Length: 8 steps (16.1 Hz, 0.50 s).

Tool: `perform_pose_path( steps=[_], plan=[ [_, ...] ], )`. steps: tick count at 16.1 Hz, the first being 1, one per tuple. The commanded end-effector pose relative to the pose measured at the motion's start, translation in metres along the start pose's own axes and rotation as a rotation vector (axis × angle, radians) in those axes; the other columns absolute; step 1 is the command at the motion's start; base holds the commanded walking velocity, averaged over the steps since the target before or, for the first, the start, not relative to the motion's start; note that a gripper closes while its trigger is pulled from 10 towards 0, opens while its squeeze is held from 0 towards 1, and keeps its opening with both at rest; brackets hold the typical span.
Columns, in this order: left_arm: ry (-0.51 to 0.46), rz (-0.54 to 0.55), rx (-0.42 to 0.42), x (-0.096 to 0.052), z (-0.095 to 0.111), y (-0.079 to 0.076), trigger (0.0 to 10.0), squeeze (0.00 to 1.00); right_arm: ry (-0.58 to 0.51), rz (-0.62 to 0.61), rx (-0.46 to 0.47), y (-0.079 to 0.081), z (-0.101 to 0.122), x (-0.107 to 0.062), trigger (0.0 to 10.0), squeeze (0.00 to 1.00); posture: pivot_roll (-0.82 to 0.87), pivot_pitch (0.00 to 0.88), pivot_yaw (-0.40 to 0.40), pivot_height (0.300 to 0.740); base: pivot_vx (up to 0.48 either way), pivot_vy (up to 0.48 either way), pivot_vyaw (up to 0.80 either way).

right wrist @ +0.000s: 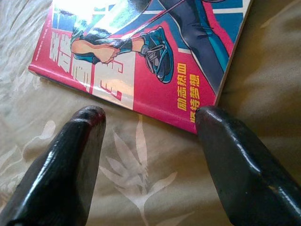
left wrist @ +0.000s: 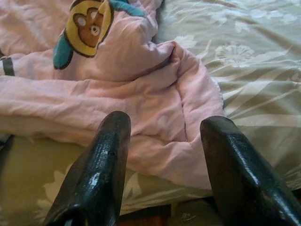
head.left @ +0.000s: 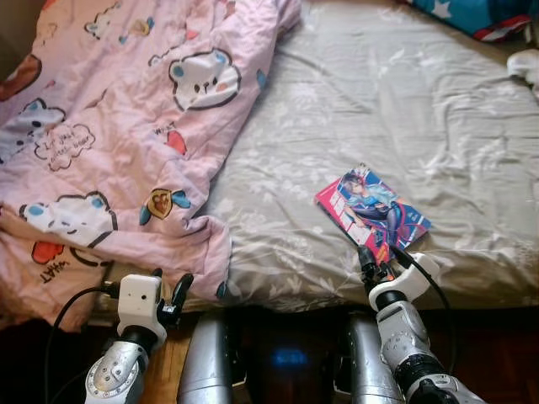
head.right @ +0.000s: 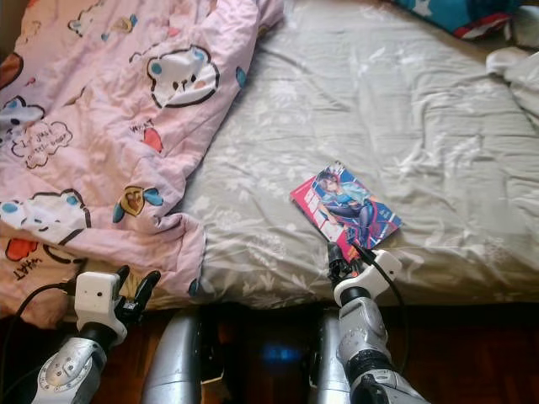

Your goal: Clean up the room

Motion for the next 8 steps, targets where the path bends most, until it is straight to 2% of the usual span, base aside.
perform_pose_path(
  steps=[1,5,8],
  plan=[
    [0.056,0.003,0.009,-0.01,-0.01,0.004,10.0,0.0,-0.009,-0.035,0.064,-0.02,-0.011,-0.014,10.0,0.0,0.15,0.375,0.065,0.597,0.0,0.0,0.0],
    [0.064,-0.001,0.007,-0.01,-0.01,0.0,10.0,0.0,-0.071,-0.007,0.09,-0.027,-0.009,-0.024,10.0,0.0,0.14,0.355,0.064,0.597,0.0,0.0,0.0],
    [0.071,-0.005,0.007,-0.009,-0.01,-0.001,10.0,0.0,-0.114,0.019,0.108,-0.026,-0.004,-0.026,10.0,0.0,0.13,0.356,0.065,0.597,0.0,0.0,0.0]
  ],
)
Point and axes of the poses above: a point about 5 cm out from each wrist's last joint towards the gripper, its own x axis pointing out of the wrist towards the gripper, its own z axis along the axis of the wrist's last joint, y = z × x, the point moved 2 cm from there along x, pointing out of the wrist towards the gripper, and after that the axes turned 13 degrees about x, right-handed, at the moved point
